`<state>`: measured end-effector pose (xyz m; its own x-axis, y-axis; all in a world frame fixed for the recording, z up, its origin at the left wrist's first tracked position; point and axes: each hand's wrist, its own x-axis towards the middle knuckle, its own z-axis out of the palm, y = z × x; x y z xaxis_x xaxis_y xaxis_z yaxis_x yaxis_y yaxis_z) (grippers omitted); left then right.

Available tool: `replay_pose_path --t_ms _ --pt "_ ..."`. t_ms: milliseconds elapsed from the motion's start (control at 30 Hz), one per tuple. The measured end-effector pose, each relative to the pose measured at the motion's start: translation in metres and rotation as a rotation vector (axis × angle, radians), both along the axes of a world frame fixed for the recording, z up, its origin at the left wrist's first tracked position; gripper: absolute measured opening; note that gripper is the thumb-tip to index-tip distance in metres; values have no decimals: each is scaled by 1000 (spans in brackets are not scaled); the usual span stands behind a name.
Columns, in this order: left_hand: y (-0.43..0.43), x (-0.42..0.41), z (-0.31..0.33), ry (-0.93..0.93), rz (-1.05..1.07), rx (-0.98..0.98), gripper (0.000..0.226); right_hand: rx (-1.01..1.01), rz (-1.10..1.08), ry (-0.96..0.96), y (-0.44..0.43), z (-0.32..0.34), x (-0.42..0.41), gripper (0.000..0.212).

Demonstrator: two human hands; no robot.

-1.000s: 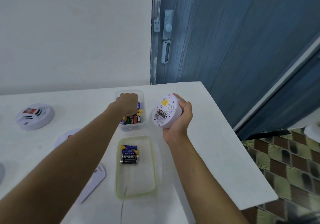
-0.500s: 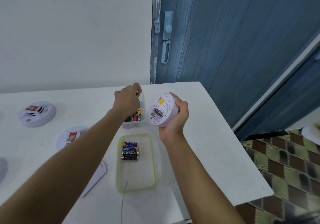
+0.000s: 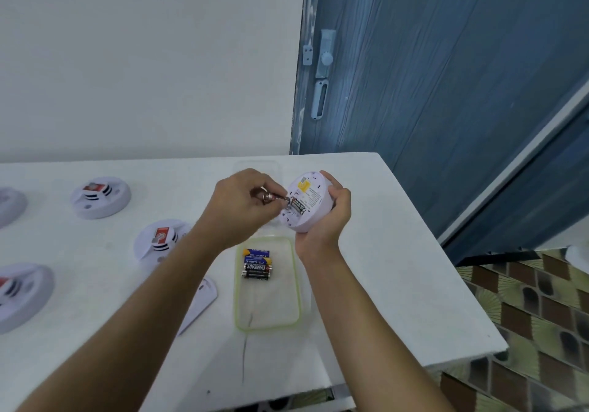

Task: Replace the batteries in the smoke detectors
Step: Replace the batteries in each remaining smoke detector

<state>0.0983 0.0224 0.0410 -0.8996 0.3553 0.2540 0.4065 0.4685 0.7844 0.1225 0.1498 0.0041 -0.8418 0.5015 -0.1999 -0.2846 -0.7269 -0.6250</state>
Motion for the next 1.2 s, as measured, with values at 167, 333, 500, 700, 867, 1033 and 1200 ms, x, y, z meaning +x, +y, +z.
replay_pose_path --t_ms 167,333,500,700,867,1033,1200 --pt "-11 21 -5 66 -7 -73 17 25 18 7 -16 1 3 34" --pt "-25 38 -4 -65 -13 78 16 6 27 34 -33 3 6 38" --pt "-35 47 -6 -183 48 207 16 34 52 71 -43 7 10 42" --pt "-48 50 -7 -383 55 478 12 31 122 103 -55 3 12 40" --pt "-57 50 -6 -578 69 602 8 24 151 130 -67 -1 8 36" --pt "-61 50 -7 -688 100 583 12 13 165 142 -73 0 10 35" --pt "-68 47 -14 -791 119 597 23 15 197 159 -79 2 15 37"
